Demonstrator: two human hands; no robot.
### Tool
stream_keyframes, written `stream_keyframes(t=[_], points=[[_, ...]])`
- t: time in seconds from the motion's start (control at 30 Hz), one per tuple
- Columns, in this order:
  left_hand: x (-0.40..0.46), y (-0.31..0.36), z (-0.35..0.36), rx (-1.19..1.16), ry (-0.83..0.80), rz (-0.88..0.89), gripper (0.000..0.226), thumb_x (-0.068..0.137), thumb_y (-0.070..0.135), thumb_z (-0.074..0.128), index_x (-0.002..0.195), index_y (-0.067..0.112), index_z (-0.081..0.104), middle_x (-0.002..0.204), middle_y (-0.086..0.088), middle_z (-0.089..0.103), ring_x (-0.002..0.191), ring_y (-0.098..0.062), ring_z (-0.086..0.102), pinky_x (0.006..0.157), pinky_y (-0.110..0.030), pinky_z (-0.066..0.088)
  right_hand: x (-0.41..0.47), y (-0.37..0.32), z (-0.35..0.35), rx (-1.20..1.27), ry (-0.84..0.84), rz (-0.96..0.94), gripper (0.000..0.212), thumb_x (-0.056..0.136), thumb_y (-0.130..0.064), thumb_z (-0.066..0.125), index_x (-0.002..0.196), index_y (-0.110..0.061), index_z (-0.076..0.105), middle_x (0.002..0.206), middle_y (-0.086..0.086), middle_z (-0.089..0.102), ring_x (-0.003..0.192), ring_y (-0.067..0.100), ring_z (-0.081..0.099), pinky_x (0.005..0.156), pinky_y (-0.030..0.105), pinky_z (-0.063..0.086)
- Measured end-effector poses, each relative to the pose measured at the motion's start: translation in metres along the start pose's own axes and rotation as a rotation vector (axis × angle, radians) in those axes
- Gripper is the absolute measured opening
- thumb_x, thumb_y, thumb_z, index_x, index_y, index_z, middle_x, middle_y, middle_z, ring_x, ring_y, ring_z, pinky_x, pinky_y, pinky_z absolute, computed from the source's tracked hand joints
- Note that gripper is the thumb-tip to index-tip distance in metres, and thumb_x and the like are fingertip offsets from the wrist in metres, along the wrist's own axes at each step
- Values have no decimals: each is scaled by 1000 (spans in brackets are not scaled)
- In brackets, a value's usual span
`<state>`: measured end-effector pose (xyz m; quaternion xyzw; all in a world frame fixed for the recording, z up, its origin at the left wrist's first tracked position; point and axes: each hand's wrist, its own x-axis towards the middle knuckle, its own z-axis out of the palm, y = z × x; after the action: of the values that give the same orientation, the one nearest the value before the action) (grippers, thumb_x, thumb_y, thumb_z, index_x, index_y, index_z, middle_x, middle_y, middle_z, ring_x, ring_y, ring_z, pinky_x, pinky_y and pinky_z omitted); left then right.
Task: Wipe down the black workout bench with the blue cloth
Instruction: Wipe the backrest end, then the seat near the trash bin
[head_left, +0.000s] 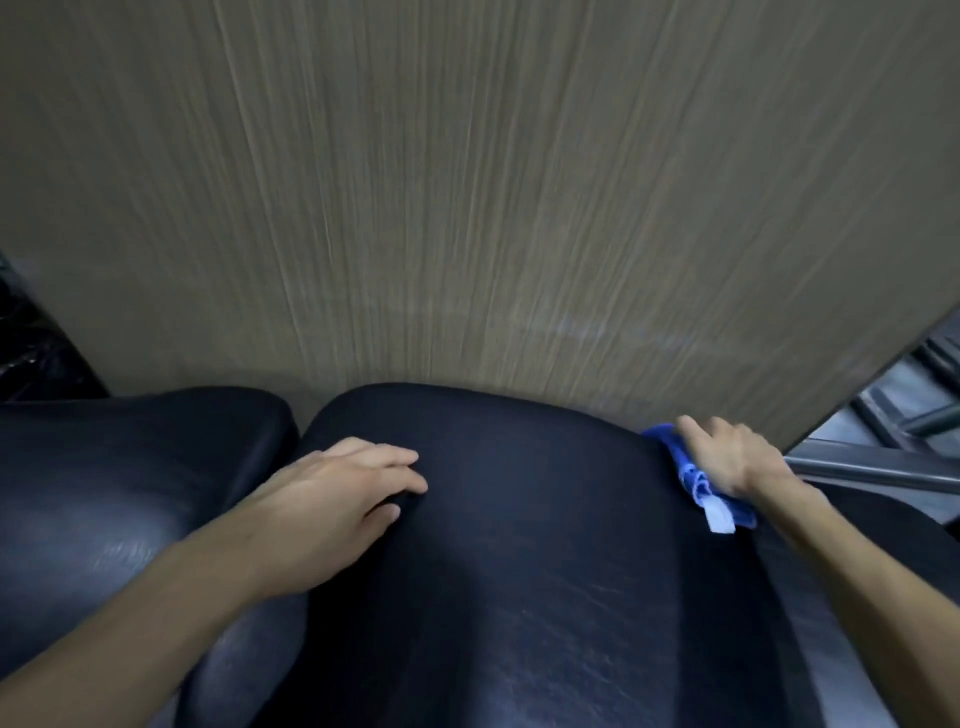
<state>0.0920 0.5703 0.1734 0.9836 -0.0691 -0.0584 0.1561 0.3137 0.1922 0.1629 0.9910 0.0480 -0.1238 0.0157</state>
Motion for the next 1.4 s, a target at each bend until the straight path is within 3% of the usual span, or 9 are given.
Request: stream_keyframes(t=[0.17, 0.33, 0.5, 0.63, 0.87, 0.97, 1.17, 1.27, 1.4], points=[[-14, -25, -3, -3, 34, 18, 37, 100, 37, 46, 136, 48, 48, 152, 30, 36, 142, 3, 28, 112, -33, 37, 13, -75, -3, 24, 22, 24, 61, 92, -49, 19, 114, -10, 61, 128, 21, 60, 115, 38, 57, 91, 42, 39], [-28, -44, -12, -32, 68, -13, 35, 102, 36, 44, 134, 45, 52, 150, 29, 41, 140, 3, 32, 112, -35, 38, 17, -211, -8, 59, 41, -187, 60, 96, -45, 24, 124, -7, 61, 135, 21, 58, 122, 36, 56, 98, 40, 41], [-38, -74, -26, -75, 124, -62, 38, 93, 36, 37, 119, 40, 65, 134, 26, 58, 128, -2, 48, 107, -34, 43, -13, -340, -7, 107, 21, -447, 59, 97, -47, 24, 124, -10, 62, 131, 20, 60, 119, 37, 55, 92, 41, 39], [-34, -100, -39, -118, 197, -119, 38, 94, 29, 34, 112, 38, 67, 121, 24, 63, 117, -7, 55, 99, -39, 47, -7, -311, -1, 136, 51, -503, 58, 83, -56, 20, 103, -29, 67, 118, 13, 67, 106, 36, 59, 77, 39, 36], [-23, -131, -46, -135, 166, -184, 38, 97, 22, 37, 113, 43, 63, 121, 28, 62, 113, -7, 57, 97, -39, 49, 3, -225, 0, 126, 96, -196, 66, 76, -60, 15, 96, -24, 66, 110, 14, 66, 92, 35, 54, 76, 40, 36], [-27, -136, -53, -137, 171, -170, 38, 99, 17, 39, 116, 40, 64, 122, 26, 63, 112, -7, 58, 96, -38, 49, -1, -253, -1, 104, 109, -137, 55, 89, -54, 25, 93, -14, 63, 111, 20, 65, 93, 36, 53, 80, 40, 38], [-41, -166, -61, -149, 180, -175, 41, 94, 13, 41, 117, 38, 65, 118, 22, 65, 107, -11, 62, 92, -40, 51, -24, -358, 5, 59, 146, -348, 63, 88, -58, 27, 108, -15, 69, 115, 21, 66, 107, 40, 59, 82, 40, 39], [-40, -172, -64, -142, 189, -152, 43, 94, 12, 41, 117, 40, 64, 119, 19, 66, 107, -16, 63, 91, -42, 52, -51, -399, 12, -19, 181, -460, 58, 94, -54, 30, 96, -10, 68, 108, 22, 69, 105, 38, 62, 87, 40, 41], [-39, -171, -69, -153, 194, -149, 44, 94, 11, 40, 118, 40, 64, 121, 16, 66, 111, -17, 62, 92, -42, 52, -84, -407, 27, -16, 316, -517, 53, 91, -53, 24, 75, -16, 57, 96, 11, 72, 102, 30, 61, 99, 36, 35]])
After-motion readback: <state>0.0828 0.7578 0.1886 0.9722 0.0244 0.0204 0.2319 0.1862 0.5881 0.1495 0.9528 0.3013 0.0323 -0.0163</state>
